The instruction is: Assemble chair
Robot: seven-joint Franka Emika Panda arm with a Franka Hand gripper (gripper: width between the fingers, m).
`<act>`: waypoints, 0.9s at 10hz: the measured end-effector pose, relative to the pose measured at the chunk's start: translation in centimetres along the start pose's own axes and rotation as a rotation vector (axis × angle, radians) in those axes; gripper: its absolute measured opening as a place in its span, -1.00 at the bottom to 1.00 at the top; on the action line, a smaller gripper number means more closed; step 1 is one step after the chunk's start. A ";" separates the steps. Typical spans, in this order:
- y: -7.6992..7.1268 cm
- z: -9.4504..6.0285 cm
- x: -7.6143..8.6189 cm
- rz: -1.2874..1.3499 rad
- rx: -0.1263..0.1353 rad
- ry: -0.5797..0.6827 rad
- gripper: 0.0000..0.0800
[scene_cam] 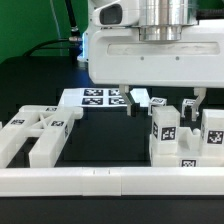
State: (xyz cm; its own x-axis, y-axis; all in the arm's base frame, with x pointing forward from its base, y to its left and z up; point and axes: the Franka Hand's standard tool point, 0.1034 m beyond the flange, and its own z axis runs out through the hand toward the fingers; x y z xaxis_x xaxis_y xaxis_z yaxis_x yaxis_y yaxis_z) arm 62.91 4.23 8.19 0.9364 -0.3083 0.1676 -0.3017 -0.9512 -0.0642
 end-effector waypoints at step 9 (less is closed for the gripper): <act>0.2 0.0 0.1 -0.185 -0.014 0.005 -0.27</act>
Offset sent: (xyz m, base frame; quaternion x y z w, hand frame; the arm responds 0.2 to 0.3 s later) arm 0.0007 0.0055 0.0009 0.0000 0.0045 -0.1176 0.9931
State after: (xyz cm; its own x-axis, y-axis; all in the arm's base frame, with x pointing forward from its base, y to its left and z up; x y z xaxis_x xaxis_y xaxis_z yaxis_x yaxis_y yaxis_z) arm 62.96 4.01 8.21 0.9753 -0.1279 0.1799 -0.1268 -0.9918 -0.0179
